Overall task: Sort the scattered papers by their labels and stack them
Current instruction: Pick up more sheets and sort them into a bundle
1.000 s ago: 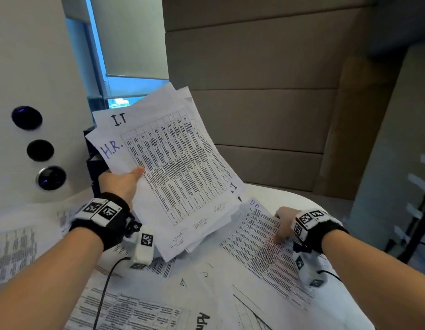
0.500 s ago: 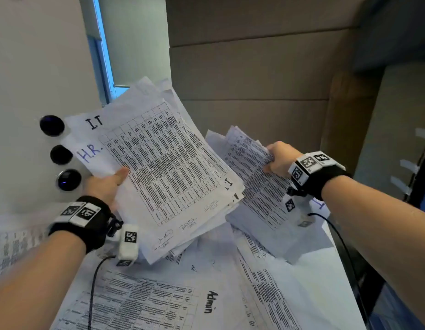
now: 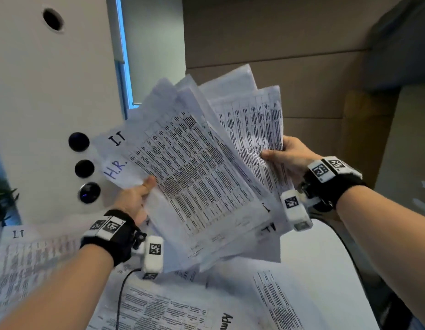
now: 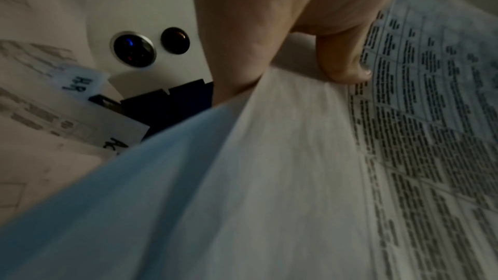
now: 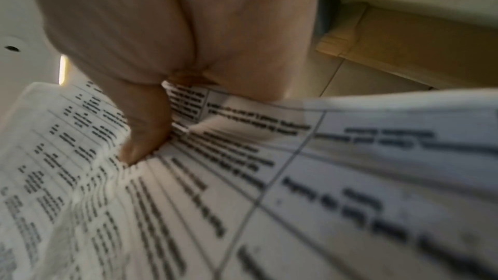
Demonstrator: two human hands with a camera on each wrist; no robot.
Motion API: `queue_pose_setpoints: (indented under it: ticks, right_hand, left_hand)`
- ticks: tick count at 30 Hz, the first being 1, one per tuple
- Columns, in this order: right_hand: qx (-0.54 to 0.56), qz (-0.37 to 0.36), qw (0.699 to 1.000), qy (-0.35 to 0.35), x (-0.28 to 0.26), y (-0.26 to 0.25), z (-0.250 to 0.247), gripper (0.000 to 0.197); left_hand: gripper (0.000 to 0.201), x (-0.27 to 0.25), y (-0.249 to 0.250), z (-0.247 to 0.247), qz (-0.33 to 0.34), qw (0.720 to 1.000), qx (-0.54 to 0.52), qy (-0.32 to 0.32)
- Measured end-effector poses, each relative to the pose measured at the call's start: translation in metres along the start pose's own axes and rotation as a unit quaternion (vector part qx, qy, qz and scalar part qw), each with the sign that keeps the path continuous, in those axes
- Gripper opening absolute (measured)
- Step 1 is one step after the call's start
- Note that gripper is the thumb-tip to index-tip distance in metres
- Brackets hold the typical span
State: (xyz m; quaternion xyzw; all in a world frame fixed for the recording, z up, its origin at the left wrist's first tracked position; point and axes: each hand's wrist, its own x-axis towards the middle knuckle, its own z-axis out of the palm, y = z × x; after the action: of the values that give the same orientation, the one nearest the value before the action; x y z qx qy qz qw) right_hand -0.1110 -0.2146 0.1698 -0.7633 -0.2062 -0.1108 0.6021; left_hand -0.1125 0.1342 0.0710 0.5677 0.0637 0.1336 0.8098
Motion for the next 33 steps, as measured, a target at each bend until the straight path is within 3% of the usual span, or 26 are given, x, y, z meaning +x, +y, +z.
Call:
queue_pose_setpoints:
  ticks: [5,8,10,14,16,18,21,23,25,27,29,30,33]
  right_hand:
    - [0.016,0.04,0.999,-0.01,0.0,0.031,0.013,0.008]
    - [0.011,0.03,0.999,0.018,0.003,0.041,0.029,0.008]
    - [0.049,0.017,0.998,0.029,0.0,0.036,0.039,0.014]
    - [0.139,0.027,0.99,-0.006,-0.02,0.028,0.059,0.021]
    - [0.08,0.044,0.995,-0.038,-0.028,0.039,0.07,0.048]
    - [-0.001,0.048,0.997,-0.055,-0.032,0.061,0.079,0.08]
    - [-0.018,0.064,0.997,-0.031,-0.033,0.085,0.077,0.069]
    - [0.024,0.042,0.999,-0.022,-0.038,0.075,0.073,0.051]
    - [0.1,0.034,0.993,-0.045,-0.037,0.072,0.068,0.038]
    - [0.143,0.032,0.987,-0.06,-0.034,0.073,0.066,0.046]
    - [0.148,0.019,0.986,-0.073,-0.032,0.076,0.071,0.06]
    - [0.137,0.013,0.988,-0.07,-0.031,0.077,0.076,0.058]
    - [0.143,-0.009,0.989,-0.033,-0.028,0.077,0.082,0.058]
  left_hand:
    - [0.021,-0.005,-0.014,0.024,0.035,0.999,-0.013,-0.038]
    - [0.042,-0.003,-0.018,0.031,0.067,0.998,-0.007,0.014]
    - [0.06,-0.001,-0.01,0.032,0.114,0.992,0.003,0.053]
    - [0.043,-0.009,0.007,0.036,0.24,0.964,0.065,0.098]
    - [0.047,-0.014,0.002,0.034,0.29,0.947,0.099,0.093]
    - [0.057,-0.014,-0.013,0.026,0.286,0.948,0.119,0.076]
    - [0.068,-0.011,-0.025,0.01,0.261,0.957,0.124,0.027]
    - [0.075,-0.015,-0.019,0.004,0.245,0.961,0.129,-0.024]
    - [0.057,-0.017,-0.01,0.004,0.241,0.96,0.138,-0.043]
    - [0.021,-0.021,-0.003,0.01,0.235,0.957,0.166,-0.049]
    - [0.016,-0.024,-0.005,0.018,0.21,0.958,0.174,-0.093]
    - [0.013,-0.028,-0.007,0.021,0.195,0.96,0.172,-0.106]
    - [0.023,-0.027,-0.011,0.025,0.204,0.96,0.173,-0.084]
